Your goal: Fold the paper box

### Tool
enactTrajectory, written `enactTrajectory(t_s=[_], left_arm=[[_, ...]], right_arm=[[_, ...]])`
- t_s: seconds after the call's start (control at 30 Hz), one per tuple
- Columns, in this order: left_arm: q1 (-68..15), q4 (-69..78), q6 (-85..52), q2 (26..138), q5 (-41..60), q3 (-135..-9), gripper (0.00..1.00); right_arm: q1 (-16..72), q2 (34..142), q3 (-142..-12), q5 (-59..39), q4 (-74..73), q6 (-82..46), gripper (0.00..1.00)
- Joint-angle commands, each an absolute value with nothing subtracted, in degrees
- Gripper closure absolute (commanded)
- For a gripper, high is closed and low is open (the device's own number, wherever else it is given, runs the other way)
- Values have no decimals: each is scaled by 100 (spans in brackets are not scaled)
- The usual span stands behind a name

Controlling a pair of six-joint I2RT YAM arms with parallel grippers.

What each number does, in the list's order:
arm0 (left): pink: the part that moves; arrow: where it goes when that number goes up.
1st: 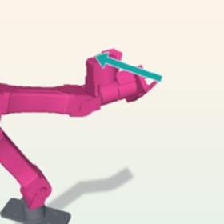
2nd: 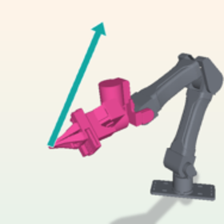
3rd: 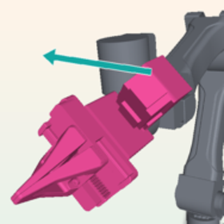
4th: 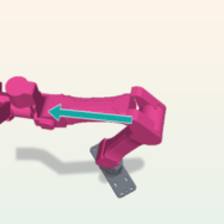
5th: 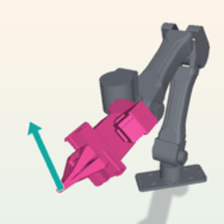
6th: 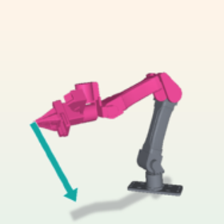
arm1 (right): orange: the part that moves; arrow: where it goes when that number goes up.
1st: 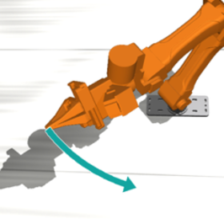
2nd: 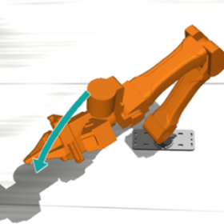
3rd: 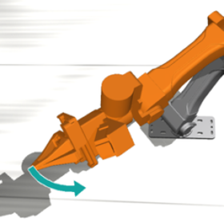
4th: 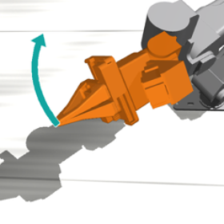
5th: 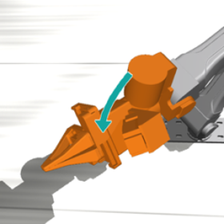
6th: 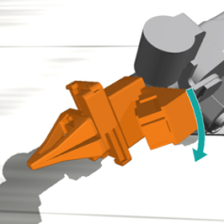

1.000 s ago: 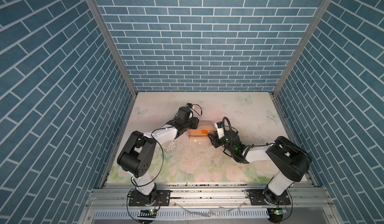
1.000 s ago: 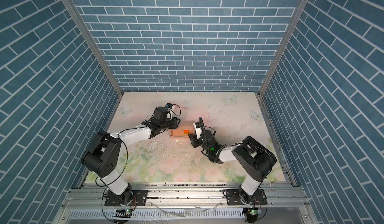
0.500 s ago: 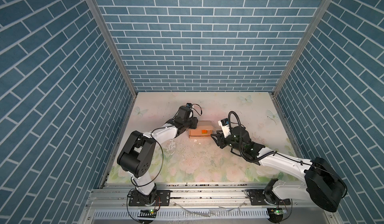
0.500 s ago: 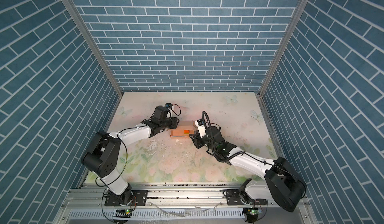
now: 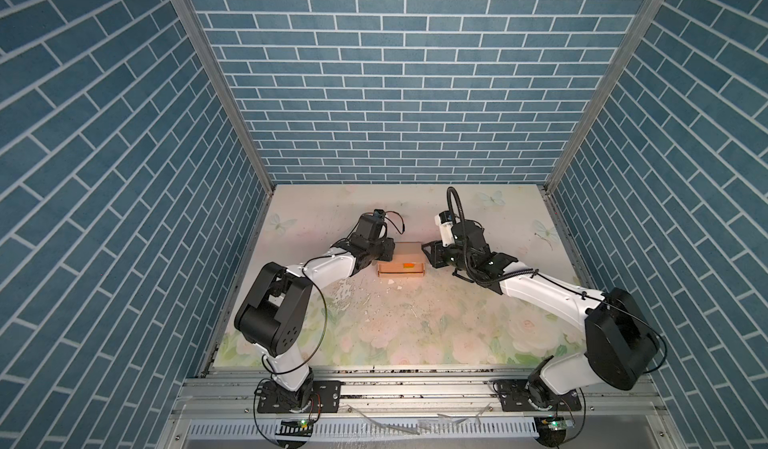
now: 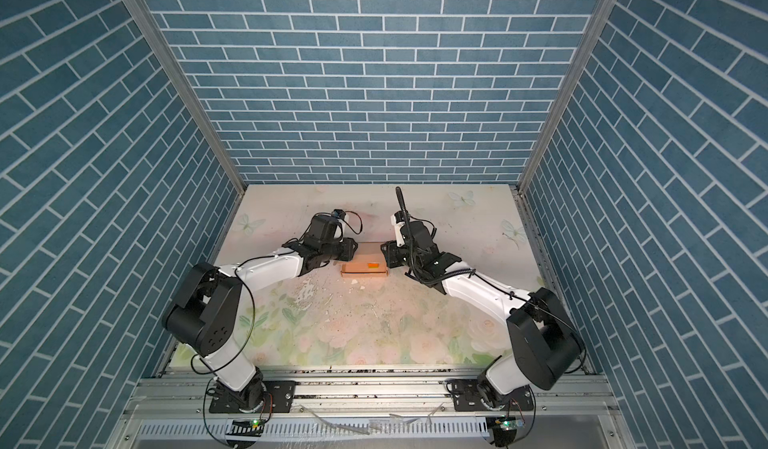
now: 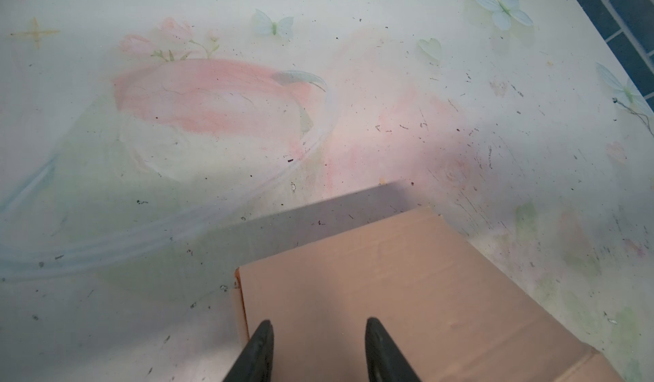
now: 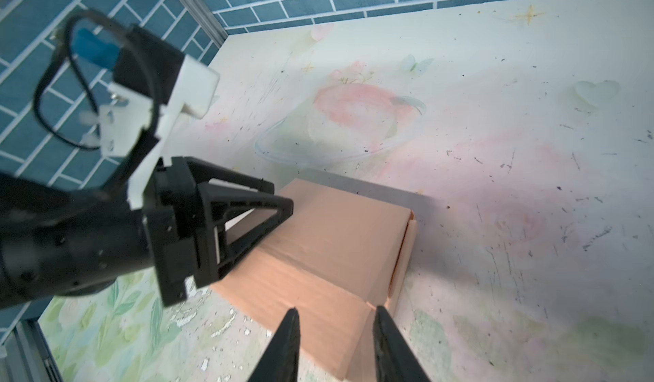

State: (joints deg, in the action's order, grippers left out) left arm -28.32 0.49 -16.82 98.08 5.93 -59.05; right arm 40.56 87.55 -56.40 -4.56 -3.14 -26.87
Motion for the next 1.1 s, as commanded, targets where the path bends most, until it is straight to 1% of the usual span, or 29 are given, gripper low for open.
enactTrajectory(t_s=[0.0, 0.3, 0.47, 0.67, 0.9, 1.07], left_arm=[[-2901, -97, -1591, 9751, 501, -5946, 55], [-3074, -119, -1594, 9957, 458, -5888, 55], [-3160, -114, -1626, 10151, 455, -5862, 56], [-3191, -209, -1645, 10181, 457, -5944, 56], [-3196, -645, -1764, 9694, 471, -6177, 55], [-3190, -1102, -1872, 9293, 236, -6107, 55]], right_arm=[[4025, 9157, -5890, -465, 17, -2939, 66], [4017, 9991, -5983, -466, -79, -3094, 73], [4019, 10167, -5840, -438, -179, -3155, 77], [4019, 10106, -5892, -359, -93, -3113, 79], [4016, 9773, -5989, -229, 33, -3050, 80], [4042, 9677, -5993, -230, 55, -3041, 81]])
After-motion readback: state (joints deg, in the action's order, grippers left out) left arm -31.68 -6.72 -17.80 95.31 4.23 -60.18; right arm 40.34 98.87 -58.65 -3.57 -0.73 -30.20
